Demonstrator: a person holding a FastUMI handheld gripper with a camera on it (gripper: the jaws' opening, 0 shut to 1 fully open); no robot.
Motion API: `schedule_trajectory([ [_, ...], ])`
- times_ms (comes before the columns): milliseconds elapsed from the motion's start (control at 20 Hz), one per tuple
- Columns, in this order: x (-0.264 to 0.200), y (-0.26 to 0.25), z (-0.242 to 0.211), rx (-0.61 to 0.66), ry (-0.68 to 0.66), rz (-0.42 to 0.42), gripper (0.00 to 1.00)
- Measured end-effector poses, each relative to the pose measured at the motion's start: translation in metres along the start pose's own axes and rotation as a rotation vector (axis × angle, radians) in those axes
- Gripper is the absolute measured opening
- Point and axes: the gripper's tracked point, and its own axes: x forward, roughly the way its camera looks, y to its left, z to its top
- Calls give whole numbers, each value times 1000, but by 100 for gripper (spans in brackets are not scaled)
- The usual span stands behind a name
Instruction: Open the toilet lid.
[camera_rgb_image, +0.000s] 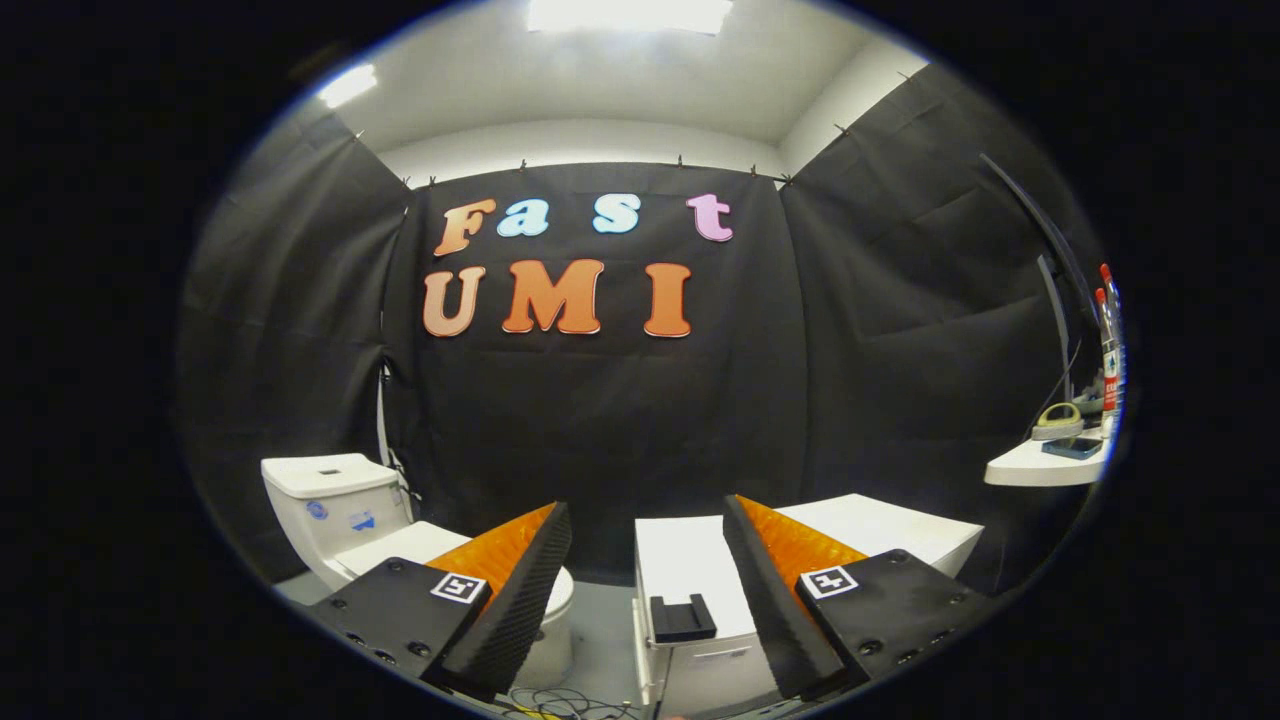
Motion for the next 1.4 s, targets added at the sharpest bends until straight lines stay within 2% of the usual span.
schedule_trajectory([
  [100,8,29,13,41,-18,43,99],
  [350,41,124,37,244,-104,116,98],
  [500,63,171,-2,375,-50,141,98],
  [600,77,185,-36,468,5,141,98],
  [700,87,180,-77,529,71,100,98],
  [900,93,148,-162,586,207,-50,98],
  [1050,99,146,-197,566,261,-87,98],
  [1250,112,152,-256,632,353,-110,98],
  [1400,118,139,-303,693,423,-178,97],
])
